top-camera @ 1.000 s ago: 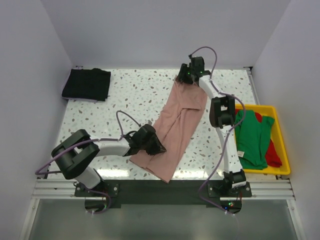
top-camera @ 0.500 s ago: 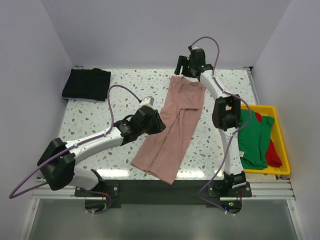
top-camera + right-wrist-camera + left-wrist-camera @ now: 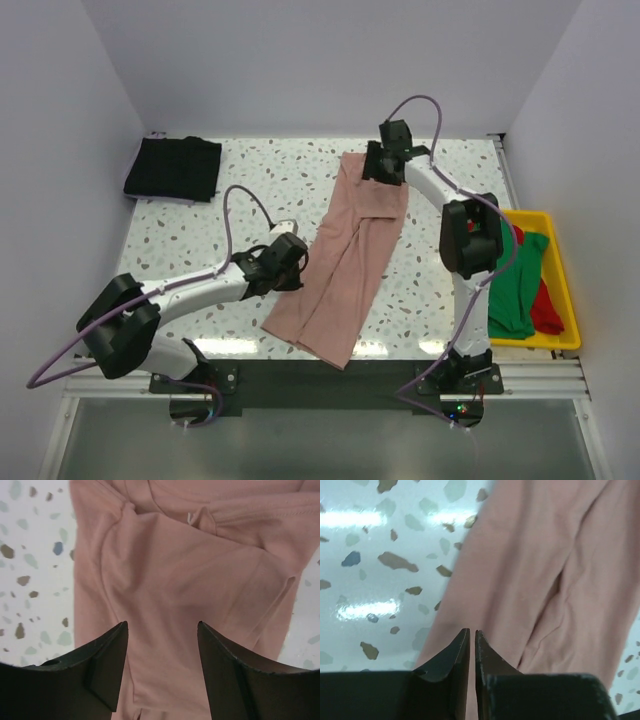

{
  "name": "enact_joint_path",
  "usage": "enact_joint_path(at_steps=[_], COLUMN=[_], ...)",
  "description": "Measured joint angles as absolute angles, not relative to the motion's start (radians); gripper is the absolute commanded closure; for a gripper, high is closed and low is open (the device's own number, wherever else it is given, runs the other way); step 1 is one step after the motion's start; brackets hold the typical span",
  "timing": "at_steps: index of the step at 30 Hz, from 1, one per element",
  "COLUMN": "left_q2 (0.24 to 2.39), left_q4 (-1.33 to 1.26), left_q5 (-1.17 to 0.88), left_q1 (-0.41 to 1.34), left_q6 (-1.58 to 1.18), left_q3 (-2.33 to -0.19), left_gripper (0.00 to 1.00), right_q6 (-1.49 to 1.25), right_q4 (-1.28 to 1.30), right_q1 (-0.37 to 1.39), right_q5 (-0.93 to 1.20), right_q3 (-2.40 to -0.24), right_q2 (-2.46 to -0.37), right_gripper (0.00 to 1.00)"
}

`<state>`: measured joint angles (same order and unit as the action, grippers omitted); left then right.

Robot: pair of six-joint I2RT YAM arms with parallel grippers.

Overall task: Fold and stack the t-shirts
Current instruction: Fold the tshirt

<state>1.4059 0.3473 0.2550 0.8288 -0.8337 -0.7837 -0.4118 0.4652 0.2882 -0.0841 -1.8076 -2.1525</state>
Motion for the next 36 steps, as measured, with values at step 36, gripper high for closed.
enact_joint_path(at_steps=[36], left_q2=[1.464], left_q4=[0.156], left_q5=[0.068], left_q1=[0.878], left_q6=[-1.076], left_q3=[-0.660], left_gripper=[0.68], right_q6=[-0.286], right_q4=[0.484], right_q1=[0.292], right_q5=[-0.053], right_q3=[-2.418], right_q2=[-2.654], right_gripper=[0.21])
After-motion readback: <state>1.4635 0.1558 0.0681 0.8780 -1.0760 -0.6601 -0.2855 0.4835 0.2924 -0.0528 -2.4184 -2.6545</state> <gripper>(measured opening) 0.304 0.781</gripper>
